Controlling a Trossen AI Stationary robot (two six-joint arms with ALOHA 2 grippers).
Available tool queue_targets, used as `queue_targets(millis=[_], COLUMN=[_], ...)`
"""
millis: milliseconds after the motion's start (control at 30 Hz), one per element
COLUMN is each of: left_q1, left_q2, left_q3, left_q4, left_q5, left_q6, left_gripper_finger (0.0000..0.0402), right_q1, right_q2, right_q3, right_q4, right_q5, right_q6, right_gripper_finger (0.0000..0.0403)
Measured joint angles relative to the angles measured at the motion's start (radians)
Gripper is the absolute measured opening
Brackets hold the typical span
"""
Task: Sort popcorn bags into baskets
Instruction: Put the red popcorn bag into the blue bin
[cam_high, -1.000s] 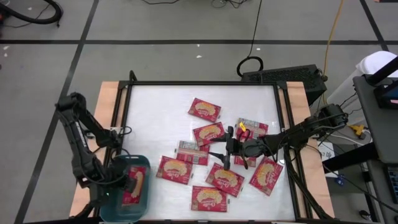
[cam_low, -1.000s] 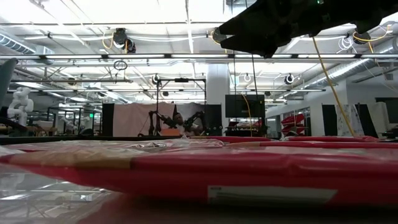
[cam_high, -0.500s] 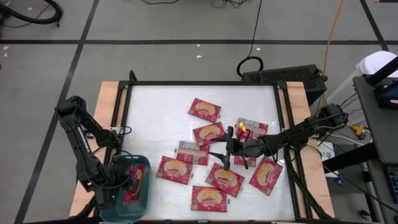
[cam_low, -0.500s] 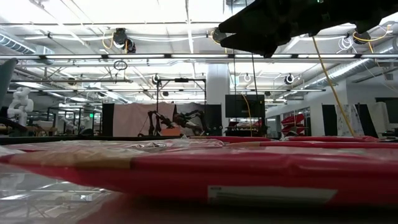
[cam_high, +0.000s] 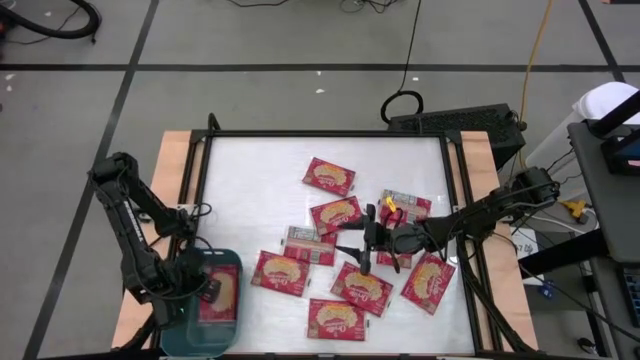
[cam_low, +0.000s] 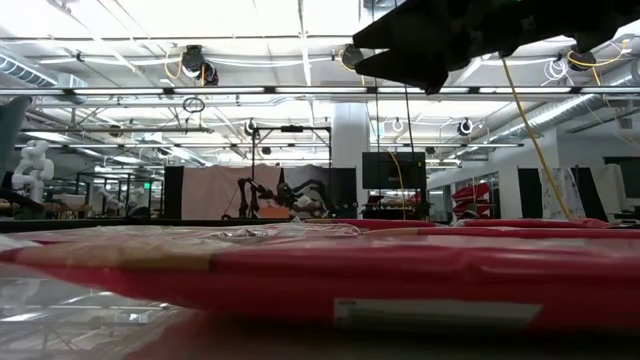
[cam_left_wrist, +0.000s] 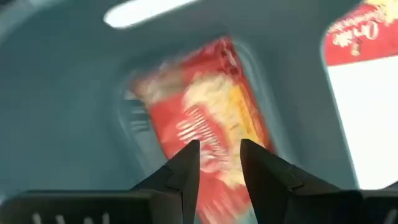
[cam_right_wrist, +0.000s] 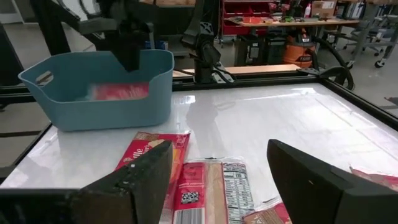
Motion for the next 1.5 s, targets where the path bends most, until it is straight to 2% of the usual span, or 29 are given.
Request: queue_targets(millis=[200, 333, 500, 700, 833, 1000, 1133, 1233, 1400, 1500], left_q1=[0.002, 0.022, 0.069, 0.141, 0.223, 0.353, 0.430, 0.477, 0.535, 0.561], left_q2=[-0.077, -0.115, -0.158, -0.193, -0.184, -0.141, -0.095, -0.068, -0.040, -0.026], left_q3=[0.003, 0.004, 0.004, 0.005, 0.005, 0.005, 0.005, 0.005, 0.005, 0.005], left_q4=[-0.089, -0.142, -0.139, -0.083, -0.045, 0.081, 0.251, 0.357, 0.417, 0.418], left_q5=[0.010, -0.056, -0.294, -0.711, -0.875, -0.902, -0.899, -0.884, -0.852, -0.851], left_q6=[0.038, 0.111, 0.296, 0.558, 0.718, 0.911, 1.123, 1.265, 1.361, 1.360], left_gripper_finger=[0.0120, 0.0120, 0.0120, 0.0120, 0.0120, 0.0120, 0.0120, 0.0120, 0.0120, 0.0120], right_q1=[0.000, 0.000, 0.000, 0.013, 0.033, 0.057, 0.051, 0.018, -0.088, -0.170], right_q2=[0.000, 0.000, 0.000, -0.026, -0.044, -0.019, 0.042, 0.079, 0.105, 0.121], right_q3=[0.000, 0.000, 0.000, 0.000, 0.003, 0.115, 0.235, 0.273, 0.274, 0.256], right_q4=[-0.005, -0.022, -0.074, -0.149, -0.177, -0.378, -0.620, -0.745, -0.896, -0.938], right_q5=[0.000, 0.000, 0.001, 0.002, 0.009, 0.089, 0.135, 0.166, 0.146, 0.064], right_q6=[0.002, 0.032, 0.119, 0.252, 0.264, 0.240, 0.147, 0.050, -0.070, -0.146], right_gripper_finger=[0.0254, 0.0254, 0.0254, 0.0254, 0.0254, 0.0254, 0.0254, 0.0254, 0.0254, 0.0254])
